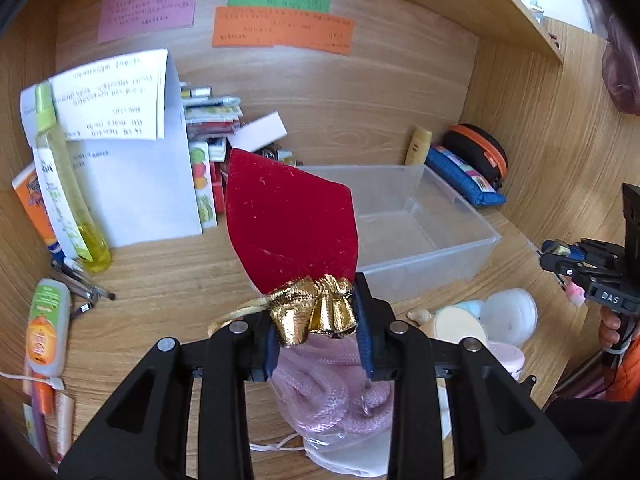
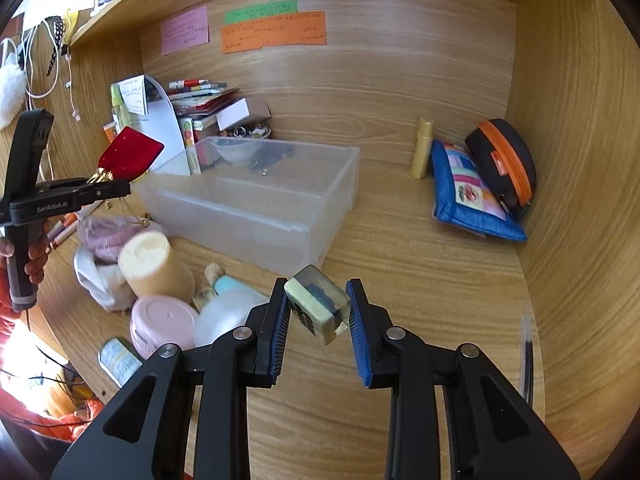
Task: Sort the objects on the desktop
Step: 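Carry the red pouch and the stamp over the clear box and release both, then move the left gripper back toward the bagged pink rope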
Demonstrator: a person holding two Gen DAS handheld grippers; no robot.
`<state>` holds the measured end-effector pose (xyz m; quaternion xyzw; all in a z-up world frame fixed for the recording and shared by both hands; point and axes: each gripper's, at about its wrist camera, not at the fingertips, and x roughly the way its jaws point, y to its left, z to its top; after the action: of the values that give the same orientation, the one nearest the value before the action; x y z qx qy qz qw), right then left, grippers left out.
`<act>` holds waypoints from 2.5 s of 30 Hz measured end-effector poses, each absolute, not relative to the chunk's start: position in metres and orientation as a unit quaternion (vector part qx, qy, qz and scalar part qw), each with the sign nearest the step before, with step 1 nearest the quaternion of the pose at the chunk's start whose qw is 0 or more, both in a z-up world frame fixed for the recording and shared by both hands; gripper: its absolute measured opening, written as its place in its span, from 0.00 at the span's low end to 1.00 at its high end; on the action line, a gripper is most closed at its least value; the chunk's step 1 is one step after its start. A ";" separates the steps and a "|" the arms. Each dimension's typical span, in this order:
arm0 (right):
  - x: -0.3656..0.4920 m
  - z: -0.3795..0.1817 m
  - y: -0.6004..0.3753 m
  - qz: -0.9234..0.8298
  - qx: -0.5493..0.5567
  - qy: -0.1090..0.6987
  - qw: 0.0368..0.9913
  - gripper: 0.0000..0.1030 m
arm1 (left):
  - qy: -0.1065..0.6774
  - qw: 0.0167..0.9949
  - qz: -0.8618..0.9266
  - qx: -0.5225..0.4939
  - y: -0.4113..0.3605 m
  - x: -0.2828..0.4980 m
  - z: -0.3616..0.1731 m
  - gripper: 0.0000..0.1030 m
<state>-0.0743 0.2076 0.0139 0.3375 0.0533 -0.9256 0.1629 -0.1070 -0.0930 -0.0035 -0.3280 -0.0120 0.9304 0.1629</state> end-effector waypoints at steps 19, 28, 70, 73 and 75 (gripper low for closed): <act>-0.153 0.041 0.167 -0.925 0.320 0.091 0.183 0.25 | 0.004 0.168 0.940 -0.297 -0.090 -0.129 0.034 0.30; -0.185 0.037 0.144 -0.919 0.324 0.083 0.207 0.25 | 0.002 0.179 0.935 -0.305 -0.084 -0.163 0.042 0.30; -0.249 -0.023 0.081 -0.840 0.439 0.230 0.222 0.25 | 0.040 0.254 0.844 -0.470 -0.042 -0.251 -0.038 0.46; -0.245 -0.018 0.084 -0.845 0.434 0.226 0.217 0.40 | 0.051 0.253 0.849 -0.462 -0.038 -0.244 -0.032 0.63; -0.241 -0.011 0.087 -0.853 0.423 0.218 0.213 0.50 | 0.063 0.236 0.860 -0.448 -0.038 -0.240 -0.026 0.74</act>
<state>-0.2411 0.0872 -0.0110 0.4229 0.2181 -0.8534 0.2129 -0.2401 -0.0379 -0.0260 -0.4484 0.0629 0.8597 0.2363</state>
